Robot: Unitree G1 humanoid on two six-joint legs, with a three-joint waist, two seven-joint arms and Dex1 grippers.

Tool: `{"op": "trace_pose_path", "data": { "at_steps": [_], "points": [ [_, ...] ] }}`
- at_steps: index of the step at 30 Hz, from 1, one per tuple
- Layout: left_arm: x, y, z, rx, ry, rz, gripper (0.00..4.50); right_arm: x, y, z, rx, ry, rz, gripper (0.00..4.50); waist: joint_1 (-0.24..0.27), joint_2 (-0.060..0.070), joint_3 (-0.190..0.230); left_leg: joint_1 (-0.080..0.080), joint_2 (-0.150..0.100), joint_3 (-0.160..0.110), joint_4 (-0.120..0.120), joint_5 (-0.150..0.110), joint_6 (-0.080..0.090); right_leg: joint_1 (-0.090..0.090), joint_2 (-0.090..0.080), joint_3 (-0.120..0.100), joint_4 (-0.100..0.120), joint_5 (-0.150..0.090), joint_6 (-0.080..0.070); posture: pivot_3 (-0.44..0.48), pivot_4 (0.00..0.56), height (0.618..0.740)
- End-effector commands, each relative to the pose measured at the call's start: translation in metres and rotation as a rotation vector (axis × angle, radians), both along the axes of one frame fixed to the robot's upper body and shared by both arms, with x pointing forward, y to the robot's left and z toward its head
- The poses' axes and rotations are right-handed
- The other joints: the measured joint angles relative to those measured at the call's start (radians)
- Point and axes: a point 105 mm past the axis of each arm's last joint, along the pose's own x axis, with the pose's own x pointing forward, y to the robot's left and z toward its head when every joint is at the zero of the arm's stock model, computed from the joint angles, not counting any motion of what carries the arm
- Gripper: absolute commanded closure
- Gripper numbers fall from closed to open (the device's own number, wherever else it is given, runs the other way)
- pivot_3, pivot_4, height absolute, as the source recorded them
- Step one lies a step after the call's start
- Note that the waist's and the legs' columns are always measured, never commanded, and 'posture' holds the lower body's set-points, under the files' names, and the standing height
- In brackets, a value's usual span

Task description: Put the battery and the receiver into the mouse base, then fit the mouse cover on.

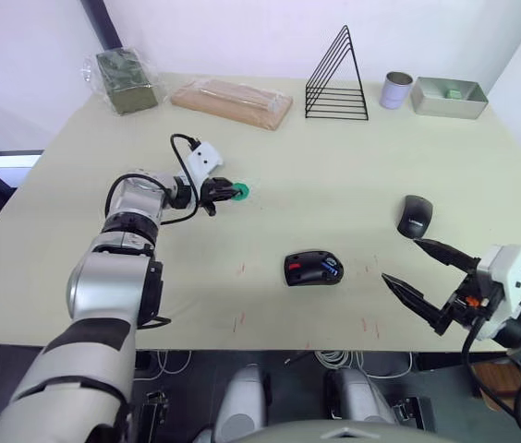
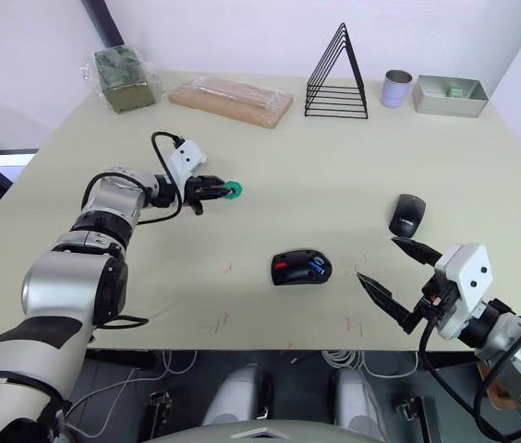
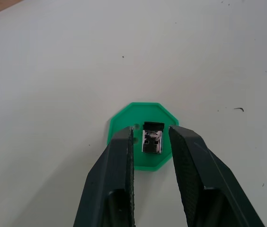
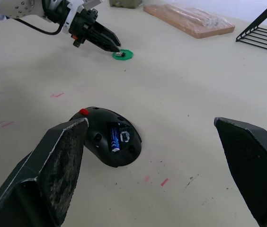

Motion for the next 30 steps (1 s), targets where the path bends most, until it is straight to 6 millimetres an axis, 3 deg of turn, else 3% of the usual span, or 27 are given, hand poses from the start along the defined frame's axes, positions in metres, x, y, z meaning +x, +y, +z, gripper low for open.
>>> {"op": "trace_pose_path", "data": {
  "at_steps": [1,30],
  "points": [
    [0.004,0.0,0.008,0.023,-0.027,0.011,3.22,-0.004,0.005,0.009,-0.006,-0.042,0.025,0.0,0.0,0.0,0.0,0.0,0.0,0.0,0.0,0.0,0.0,0.0,0.0,0.0,0.0,0.0,0.0,0.0,0.15,0.74],
    [0.006,-0.007,0.0,0.065,-0.03,0.01,3.22,-0.016,0.012,0.019,0.022,-0.084,0.084,0.0,0.0,0.0,0.0,0.0,0.0,0.0,0.0,0.0,0.0,0.0,0.0,0.0,0.0,0.0,0.0,0.0,0.15,0.74]
  ]
}}
